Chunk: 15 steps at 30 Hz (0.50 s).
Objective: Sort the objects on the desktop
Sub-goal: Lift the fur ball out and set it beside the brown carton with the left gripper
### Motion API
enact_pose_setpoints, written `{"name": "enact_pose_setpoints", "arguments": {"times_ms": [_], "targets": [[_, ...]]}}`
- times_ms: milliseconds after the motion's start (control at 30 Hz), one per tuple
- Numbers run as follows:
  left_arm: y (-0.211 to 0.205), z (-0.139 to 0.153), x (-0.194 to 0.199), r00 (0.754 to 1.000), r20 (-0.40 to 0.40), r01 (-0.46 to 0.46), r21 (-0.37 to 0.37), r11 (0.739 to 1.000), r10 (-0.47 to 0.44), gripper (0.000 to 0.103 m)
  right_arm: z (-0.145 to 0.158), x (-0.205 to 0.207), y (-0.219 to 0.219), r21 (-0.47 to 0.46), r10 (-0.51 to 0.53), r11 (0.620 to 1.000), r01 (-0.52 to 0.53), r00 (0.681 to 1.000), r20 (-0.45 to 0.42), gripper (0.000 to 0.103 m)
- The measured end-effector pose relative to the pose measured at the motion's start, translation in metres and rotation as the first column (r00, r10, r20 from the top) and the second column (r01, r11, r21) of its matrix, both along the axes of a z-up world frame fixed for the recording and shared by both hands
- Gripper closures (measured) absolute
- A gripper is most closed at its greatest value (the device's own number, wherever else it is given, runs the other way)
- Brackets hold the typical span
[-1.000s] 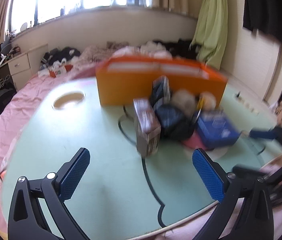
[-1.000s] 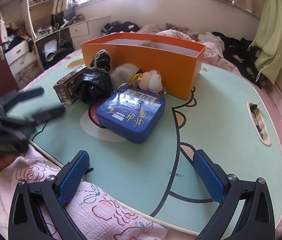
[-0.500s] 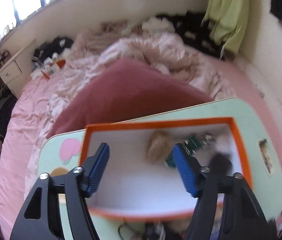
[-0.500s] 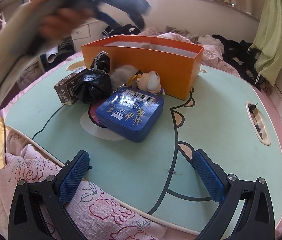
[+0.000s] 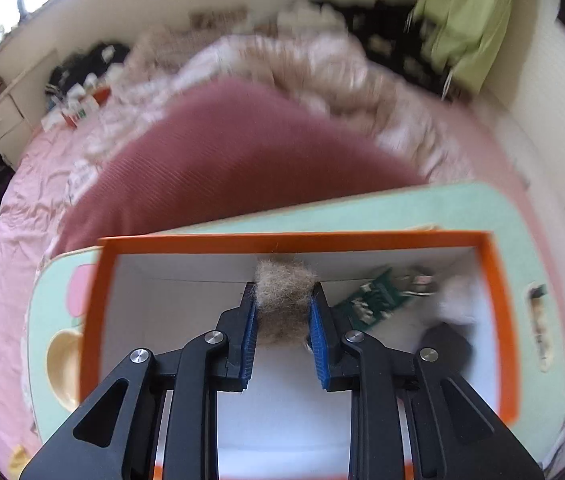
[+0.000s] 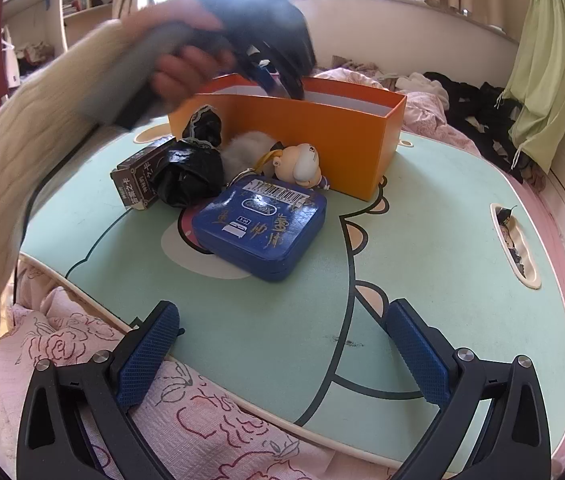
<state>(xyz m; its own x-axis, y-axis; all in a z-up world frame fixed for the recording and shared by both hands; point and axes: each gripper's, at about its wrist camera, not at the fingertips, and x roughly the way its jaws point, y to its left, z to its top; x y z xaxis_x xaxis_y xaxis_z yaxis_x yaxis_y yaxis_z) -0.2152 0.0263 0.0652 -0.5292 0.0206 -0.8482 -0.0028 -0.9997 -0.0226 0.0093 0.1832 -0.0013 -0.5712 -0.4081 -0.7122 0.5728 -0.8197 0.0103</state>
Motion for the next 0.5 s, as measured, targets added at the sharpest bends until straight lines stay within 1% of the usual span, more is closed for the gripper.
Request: {"name": "enact_pose_setpoints", "arguments": {"times_ms": [67, 133, 200, 233, 300, 367, 400, 433, 500], "targets": [[-0.004, 0.024, 0.033, 0.993, -0.120, 0.007, 0.028, 1.000, -0.004, 0.078, 0.000, 0.000, 0.000, 0.001, 0.000, 1.000, 0.000, 1.000, 0.000, 0.000], [-0.007, 0.046, 0.078, 0.973, -0.229, 0.035, 0.073, 0.997, -0.017, 0.078, 0.000, 0.000, 0.000, 0.001, 0.000, 1.000, 0.000, 1.000, 0.000, 0.000], [-0.011, 0.057, 0.117, 0.955, -0.292, 0.085, 0.115, 0.990, -0.048, 0.078, 0.000, 0.000, 0.001, 0.000, -0.002, 1.000, 0.002, 1.000, 0.000, 0.000], [-0.016, 0.059, 0.136, 0.950, -0.306, 0.103, 0.129, 0.986, -0.059, 0.078, 0.000, 0.000, 0.001, 0.000, -0.003, 1.000, 0.003, 1.000, 0.000, 0.000], [-0.026, 0.054, 0.163, 0.949, -0.310, 0.104, 0.132, 0.986, -0.059, 0.078, 0.000, 0.000, 0.002, -0.001, -0.003, 1.000, 0.003, 1.000, 0.001, 0.000], [-0.042, 0.042, 0.182, 0.958, -0.285, 0.069, 0.139, 0.988, -0.027, 0.078, 0.000, 0.000, 0.002, -0.001, -0.003, 1.000, 0.003, 1.000, 0.000, 0.000], [-0.052, 0.033, 0.188, 0.963, -0.271, 0.035, 0.143, 0.989, 0.005, 0.078, 0.000, -0.001, 0.002, -0.001, -0.003, 1.000, 0.003, 1.000, 0.000, 0.000], [-0.061, 0.023, 0.191, 0.966, -0.257, 0.000, 0.144, 0.990, 0.037, 0.078, 0.000, -0.001, 0.002, -0.001, -0.003, 1.000, 0.003, 1.000, 0.000, 0.000], [-0.066, 0.006, 0.193, 0.973, -0.226, -0.024, 0.133, 0.991, 0.054, 0.078, -0.001, 0.000, 0.003, 0.000, -0.004, 1.000, 0.004, 1.000, 0.001, 0.000]]}}
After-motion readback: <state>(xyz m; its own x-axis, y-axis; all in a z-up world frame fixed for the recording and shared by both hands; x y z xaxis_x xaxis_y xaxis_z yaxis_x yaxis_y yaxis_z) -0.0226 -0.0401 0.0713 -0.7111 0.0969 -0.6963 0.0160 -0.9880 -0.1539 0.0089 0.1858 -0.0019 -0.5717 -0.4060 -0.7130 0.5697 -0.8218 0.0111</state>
